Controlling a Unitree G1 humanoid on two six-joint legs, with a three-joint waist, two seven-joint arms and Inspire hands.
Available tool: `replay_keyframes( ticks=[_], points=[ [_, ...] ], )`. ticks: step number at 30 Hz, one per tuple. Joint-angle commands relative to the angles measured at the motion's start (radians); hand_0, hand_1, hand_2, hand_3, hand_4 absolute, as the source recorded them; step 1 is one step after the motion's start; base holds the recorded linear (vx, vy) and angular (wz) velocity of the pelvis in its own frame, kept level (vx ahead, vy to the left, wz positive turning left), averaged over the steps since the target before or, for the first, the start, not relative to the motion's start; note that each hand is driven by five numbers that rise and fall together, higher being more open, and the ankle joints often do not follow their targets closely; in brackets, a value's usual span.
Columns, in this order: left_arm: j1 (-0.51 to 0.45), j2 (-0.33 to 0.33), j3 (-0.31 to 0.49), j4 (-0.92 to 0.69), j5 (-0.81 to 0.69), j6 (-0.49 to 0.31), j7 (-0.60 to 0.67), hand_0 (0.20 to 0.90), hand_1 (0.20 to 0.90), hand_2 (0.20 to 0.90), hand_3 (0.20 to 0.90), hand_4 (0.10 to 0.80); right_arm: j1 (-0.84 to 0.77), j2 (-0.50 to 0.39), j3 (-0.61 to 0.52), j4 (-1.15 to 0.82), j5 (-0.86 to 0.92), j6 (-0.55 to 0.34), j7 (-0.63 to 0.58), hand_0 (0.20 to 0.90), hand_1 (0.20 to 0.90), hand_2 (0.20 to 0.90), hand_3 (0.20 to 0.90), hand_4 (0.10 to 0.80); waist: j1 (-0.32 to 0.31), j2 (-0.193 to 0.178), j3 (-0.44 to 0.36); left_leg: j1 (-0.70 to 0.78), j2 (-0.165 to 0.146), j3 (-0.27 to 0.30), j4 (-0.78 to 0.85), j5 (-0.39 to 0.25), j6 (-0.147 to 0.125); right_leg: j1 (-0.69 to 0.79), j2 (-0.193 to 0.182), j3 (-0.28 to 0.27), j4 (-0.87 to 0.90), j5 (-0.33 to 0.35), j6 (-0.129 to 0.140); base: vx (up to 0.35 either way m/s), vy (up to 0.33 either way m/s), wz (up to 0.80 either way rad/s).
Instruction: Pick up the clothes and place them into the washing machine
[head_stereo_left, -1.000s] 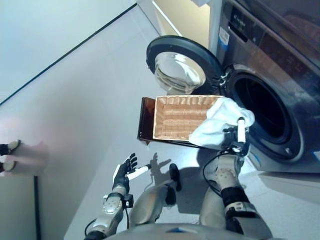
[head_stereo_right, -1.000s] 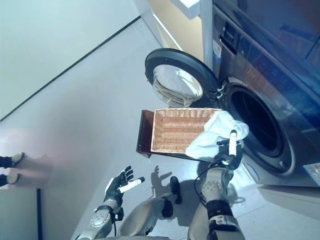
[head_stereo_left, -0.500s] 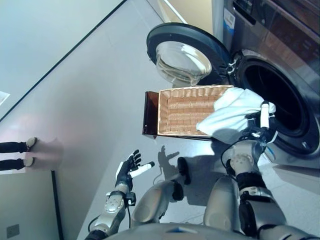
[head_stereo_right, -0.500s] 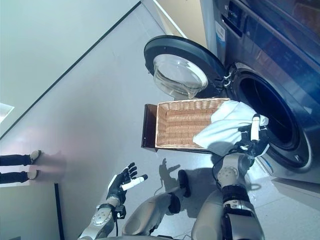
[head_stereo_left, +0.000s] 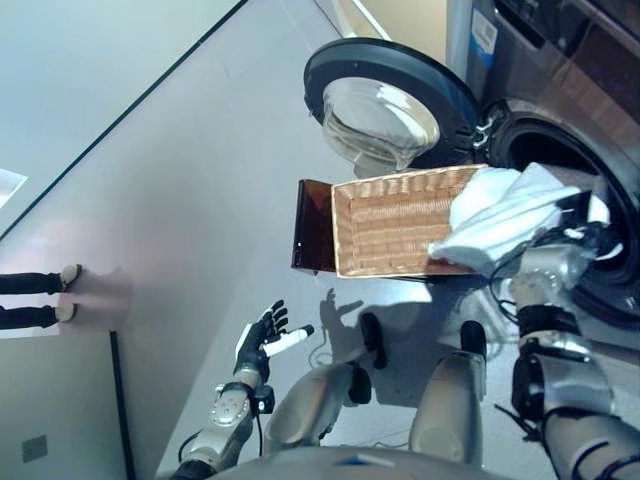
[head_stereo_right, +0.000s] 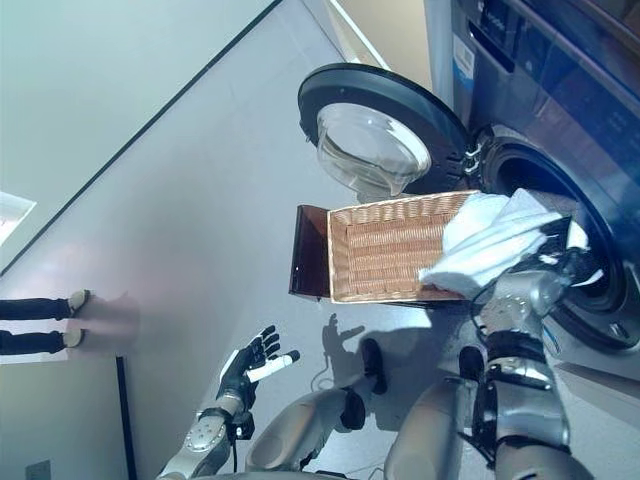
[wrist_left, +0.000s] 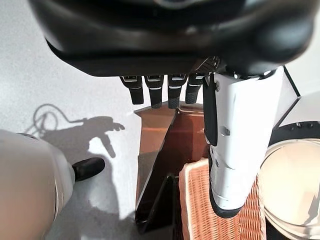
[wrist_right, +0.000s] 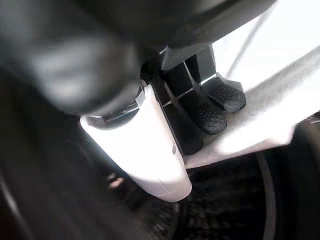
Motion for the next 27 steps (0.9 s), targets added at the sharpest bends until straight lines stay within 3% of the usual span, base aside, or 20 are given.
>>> replay_keyframes(
  ticks=[1, 9, 18, 27],
  points=[
    [0.001, 0.044, -0.032, -0.089, -0.021, -0.078, -0.005, 0.9, 0.9, 0.9, 0.9, 0.8, -0.153, -0.21, 0.049, -0.021, -0.049, -0.033, 0.031, 0.2, 0.2, 0.2, 0.2, 0.3, 0.027, 0.034, -0.071, -0.043, -0.013, -0.003, 0.109, -0.089, -0.068, 0.0, 0.03, -0.004, 0.037, -0.021, -0.057, 0.008, -0.03, -0.03],
    [-0.002, 0.058, -0.057, -0.109, -0.052, -0.078, -0.015, 0.9, 0.9, 0.9, 0.9, 0.8, -0.408, -0.428, 0.173, 0.156, -0.021, 0.027, 0.036, 0.2, 0.2, 0.2, 0.2, 0.3, 0.035, 0.053, -0.075, -0.05, -0.016, 0.001, 0.075, -0.062, -0.08, -0.032, 0.035, 0.005, 0.045, -0.027, -0.057, 0.004, -0.026, -0.01],
    [0.008, 0.058, -0.066, -0.125, -0.063, -0.081, -0.018, 0.9, 0.9, 0.9, 0.9, 0.8, -0.515, -0.667, 0.152, 0.213, 0.048, -0.028, -0.035, 0.2, 0.2, 0.2, 0.2, 0.3, 0.017, 0.086, -0.082, -0.059, -0.028, -0.006, 0.029, -0.034, -0.086, -0.084, 0.036, 0.016, 0.079, -0.044, -0.055, 0.001, 0.001, 0.05],
    [0.016, 0.047, -0.068, -0.122, -0.059, -0.077, -0.006, 0.9, 0.9, 0.9, 0.9, 0.8, -0.478, -0.733, 0.097, 0.219, 0.027, -0.069, -0.149, 0.2, 0.2, 0.2, 0.2, 0.3, 0.002, 0.103, -0.11, -0.059, -0.036, -0.009, 0.021, -0.032, -0.085, -0.091, 0.034, 0.021, 0.084, -0.046, -0.054, 0.018, 0.009, 0.15]
  ],
)
